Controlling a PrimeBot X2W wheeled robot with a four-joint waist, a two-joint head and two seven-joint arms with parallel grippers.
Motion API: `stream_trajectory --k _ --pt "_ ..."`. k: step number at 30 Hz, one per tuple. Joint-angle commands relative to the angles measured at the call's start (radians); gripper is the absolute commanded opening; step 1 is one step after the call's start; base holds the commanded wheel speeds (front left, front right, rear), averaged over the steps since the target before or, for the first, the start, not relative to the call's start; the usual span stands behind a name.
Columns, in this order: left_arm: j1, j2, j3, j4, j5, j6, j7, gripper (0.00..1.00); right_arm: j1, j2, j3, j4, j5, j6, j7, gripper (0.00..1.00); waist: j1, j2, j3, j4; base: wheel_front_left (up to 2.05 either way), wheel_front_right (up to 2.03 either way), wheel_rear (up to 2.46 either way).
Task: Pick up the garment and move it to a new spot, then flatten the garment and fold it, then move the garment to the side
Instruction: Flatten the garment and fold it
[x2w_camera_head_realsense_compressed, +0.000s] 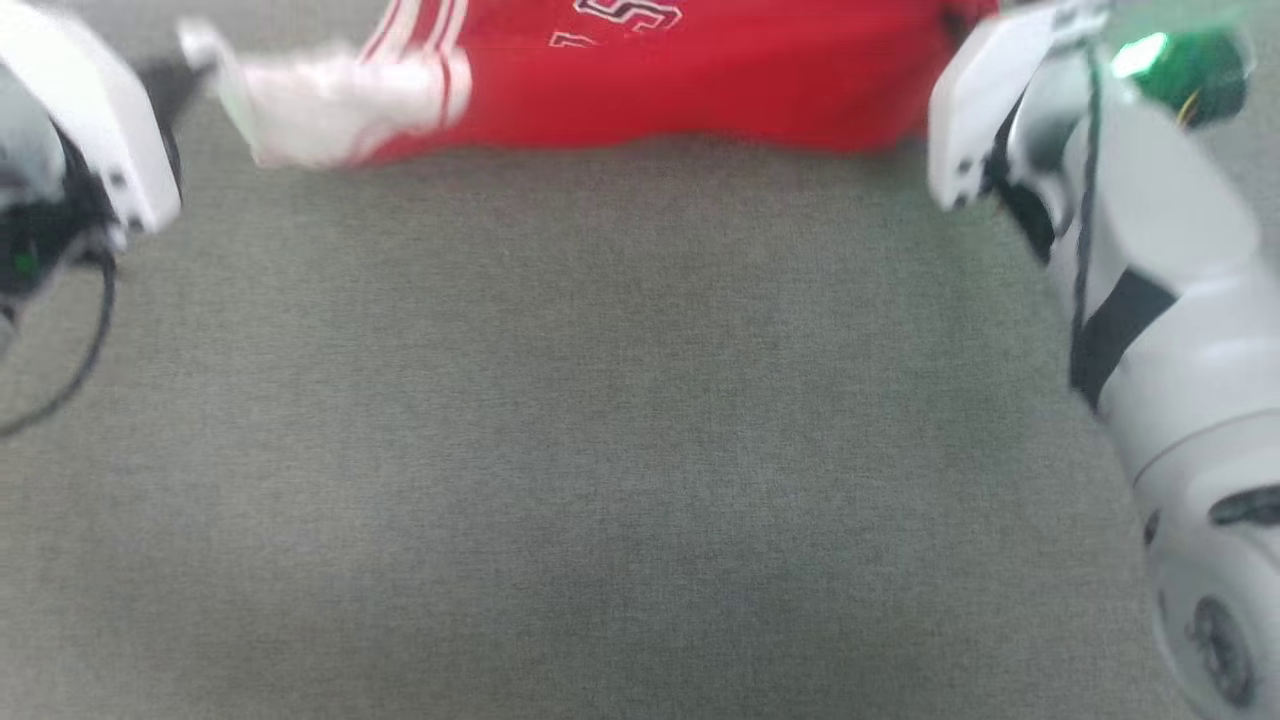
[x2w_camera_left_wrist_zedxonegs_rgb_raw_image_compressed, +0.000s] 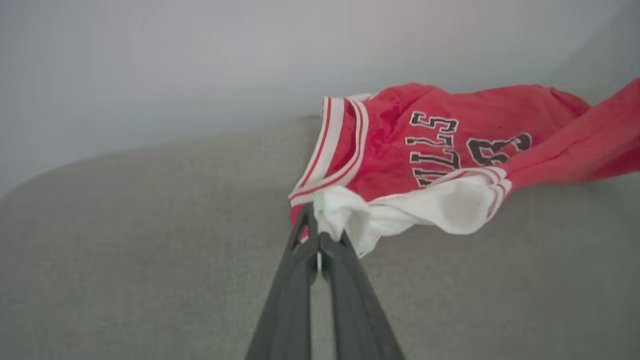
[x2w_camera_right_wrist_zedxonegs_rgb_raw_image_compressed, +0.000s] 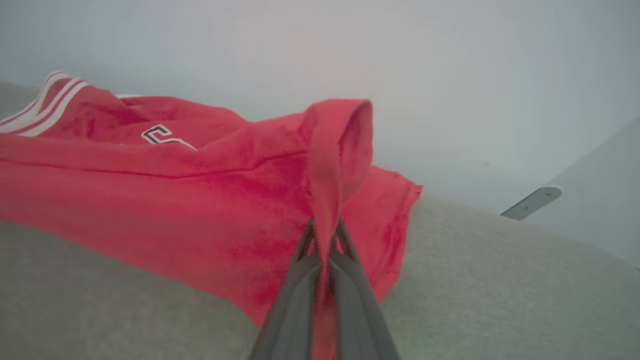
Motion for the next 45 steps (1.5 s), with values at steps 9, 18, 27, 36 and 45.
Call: stream_trajectory --k 9,18,27,36,45 --pt "0.242 0.129 -0.055 -0.237 -0.077 0.087 0.079 0.00 0.233 -0.009 0.257 -0.053 0.254 -0.003 0.064 0.00 0.0000 0.0000 -0.052 0.011 0.00 0.00 0.00" --pt "0.439 0.277 -0.074 -0.503 -0.166 0.235 0.057 0.00 0.511 -0.176 0.465 -0.398 0.535 -0.003 0.222 0.00 0.0000 0.0000 -0.069 -0.003 0.00 0.00 0.00" --pt "0.629 0.389 -0.106 -0.751 -0.237 0.359 0.007 0.00 0.812 -0.404 0.465 -0.838 0.698 -0.003 0.419 0.00 0.0000 0.0000 -0.083 -0.006 0.00 0.00 0.00" --pt "0.769 0.434 -0.135 -0.902 -0.276 0.435 0.019 0.00 1.061 -0.475 0.340 -1.131 0.717 -0.003 0.602 0.00 0.0000 0.0000 -0.078 -0.009 0.00 0.00 0.00" --pt "0.765 0.468 -0.116 -0.972 -0.254 0.448 0.017 0.00 1.187 -0.413 0.199 -1.311 0.670 -0.003 0.663 0.00 0.0000 0.0000 -0.071 -0.024 0.00 0.00 0.00"
